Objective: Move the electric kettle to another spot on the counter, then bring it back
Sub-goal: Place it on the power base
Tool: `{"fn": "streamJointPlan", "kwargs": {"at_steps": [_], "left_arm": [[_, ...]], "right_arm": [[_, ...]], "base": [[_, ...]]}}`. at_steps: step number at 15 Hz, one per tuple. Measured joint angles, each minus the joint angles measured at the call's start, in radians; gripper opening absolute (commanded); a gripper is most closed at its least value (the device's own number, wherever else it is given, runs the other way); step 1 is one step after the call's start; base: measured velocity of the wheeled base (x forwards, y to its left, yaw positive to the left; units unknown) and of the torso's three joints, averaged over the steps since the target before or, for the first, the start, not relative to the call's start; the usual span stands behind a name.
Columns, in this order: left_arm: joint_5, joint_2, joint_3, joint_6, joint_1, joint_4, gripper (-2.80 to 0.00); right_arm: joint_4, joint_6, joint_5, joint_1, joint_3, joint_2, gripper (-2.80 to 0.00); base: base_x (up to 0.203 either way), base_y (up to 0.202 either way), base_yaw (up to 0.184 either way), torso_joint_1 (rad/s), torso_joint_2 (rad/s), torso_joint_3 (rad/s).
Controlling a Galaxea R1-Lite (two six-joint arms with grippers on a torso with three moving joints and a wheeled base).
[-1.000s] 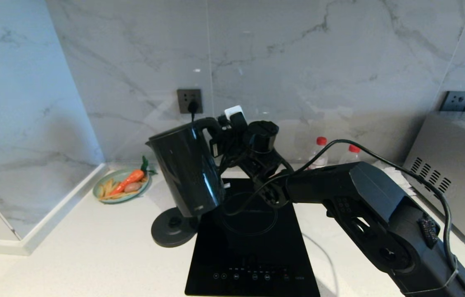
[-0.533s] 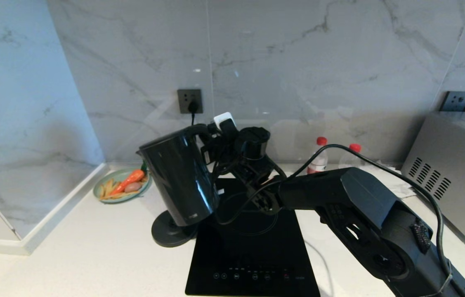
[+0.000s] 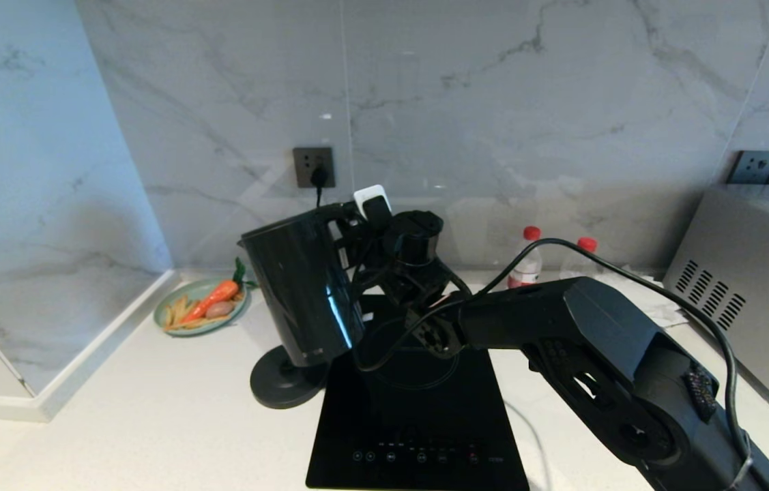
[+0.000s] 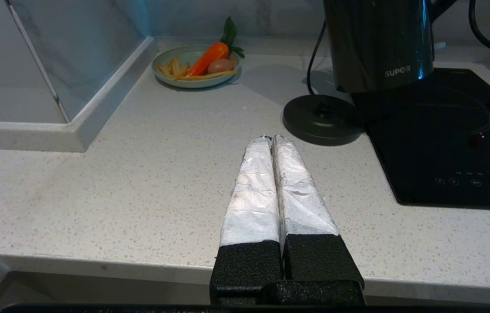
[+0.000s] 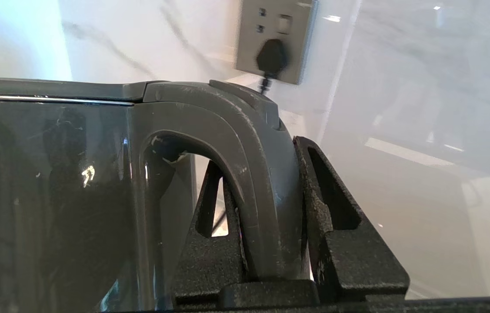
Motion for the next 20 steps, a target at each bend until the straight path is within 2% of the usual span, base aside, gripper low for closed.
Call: {"fn": "streamJointPlan", "kwargs": {"at_steps": [5,11,20], "left_arm": [[0.0,0.0,0.0,0.0,0.0,0.0,-2.8],[0.0,0.0,0.0,0.0,0.0,0.0,-2.8],[0.0,0.0,0.0,0.0,0.0,0.0,-2.8]], "right_arm": [[-0.004,0.001,0.004,-0.002,0.0,-0.003,-2.8],[-0.029,0.004,0.006,0.001,0.001,-0.003,-2.8],[-0.135,-0.001,-0.006,-0.026,0.007,0.031,-2.8]], "base": [[0.0,0.0,0.0,0.0,0.0,0.0],[-0.001,-0.005,0.109,-0.001,0.0,0.005],[0.0,0.0,0.0,0.0,0.0,0.0]]}}
